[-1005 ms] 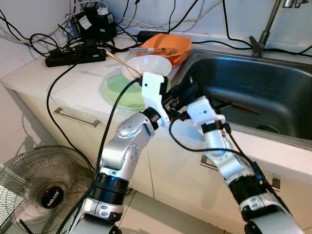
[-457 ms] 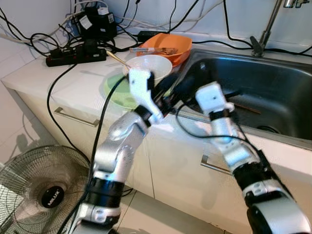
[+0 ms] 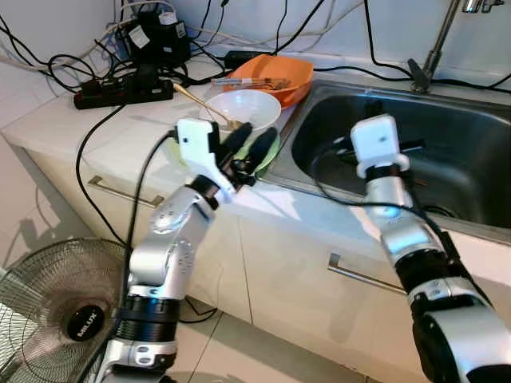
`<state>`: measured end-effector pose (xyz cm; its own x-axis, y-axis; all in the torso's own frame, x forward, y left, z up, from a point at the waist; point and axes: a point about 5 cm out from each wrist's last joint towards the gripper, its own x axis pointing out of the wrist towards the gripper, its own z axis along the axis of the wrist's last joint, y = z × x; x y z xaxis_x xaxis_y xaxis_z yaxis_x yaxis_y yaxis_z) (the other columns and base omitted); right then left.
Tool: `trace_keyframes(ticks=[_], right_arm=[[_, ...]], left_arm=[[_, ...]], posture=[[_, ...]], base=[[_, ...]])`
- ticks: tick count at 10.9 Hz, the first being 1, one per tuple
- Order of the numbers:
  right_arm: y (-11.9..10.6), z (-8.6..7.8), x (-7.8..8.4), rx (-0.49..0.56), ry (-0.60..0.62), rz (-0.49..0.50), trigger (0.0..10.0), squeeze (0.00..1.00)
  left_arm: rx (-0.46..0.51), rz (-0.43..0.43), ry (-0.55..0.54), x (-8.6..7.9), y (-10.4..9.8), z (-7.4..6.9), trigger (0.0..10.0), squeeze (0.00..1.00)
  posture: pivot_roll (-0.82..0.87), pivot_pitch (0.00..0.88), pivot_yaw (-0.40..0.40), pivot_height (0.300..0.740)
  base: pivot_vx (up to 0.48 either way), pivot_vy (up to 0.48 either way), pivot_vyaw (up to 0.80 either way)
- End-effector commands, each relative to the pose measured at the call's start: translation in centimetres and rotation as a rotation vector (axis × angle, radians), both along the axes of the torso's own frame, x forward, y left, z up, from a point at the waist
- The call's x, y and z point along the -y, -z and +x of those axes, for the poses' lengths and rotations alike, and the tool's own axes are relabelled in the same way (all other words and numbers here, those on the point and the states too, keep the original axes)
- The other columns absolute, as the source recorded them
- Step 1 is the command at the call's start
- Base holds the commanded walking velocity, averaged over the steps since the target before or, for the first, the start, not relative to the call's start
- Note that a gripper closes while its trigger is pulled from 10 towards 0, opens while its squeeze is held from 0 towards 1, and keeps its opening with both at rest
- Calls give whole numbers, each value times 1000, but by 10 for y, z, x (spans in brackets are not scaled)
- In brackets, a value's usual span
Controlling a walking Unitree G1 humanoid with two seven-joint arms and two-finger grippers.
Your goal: Kitchen organization
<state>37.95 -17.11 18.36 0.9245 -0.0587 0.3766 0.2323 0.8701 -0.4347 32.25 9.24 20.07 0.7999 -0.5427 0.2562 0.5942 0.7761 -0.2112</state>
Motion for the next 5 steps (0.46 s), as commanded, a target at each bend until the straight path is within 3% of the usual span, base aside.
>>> trace_keyframes(ticks=[1, 5], right_arm=[[-10, 8, 7, -32, 10, 61, 10000, 0], [-8, 22, 21, -243, -19, 203, 10000, 0]], left_arm=[[-34, 55, 6, 1, 13, -2, 10000, 0], [-79, 166, 71, 19, 34, -7, 10000, 0]], posture=[[91, 0, 83, 740], [82, 0, 83, 740]], base=[[0, 0, 0], [0, 0, 0]])
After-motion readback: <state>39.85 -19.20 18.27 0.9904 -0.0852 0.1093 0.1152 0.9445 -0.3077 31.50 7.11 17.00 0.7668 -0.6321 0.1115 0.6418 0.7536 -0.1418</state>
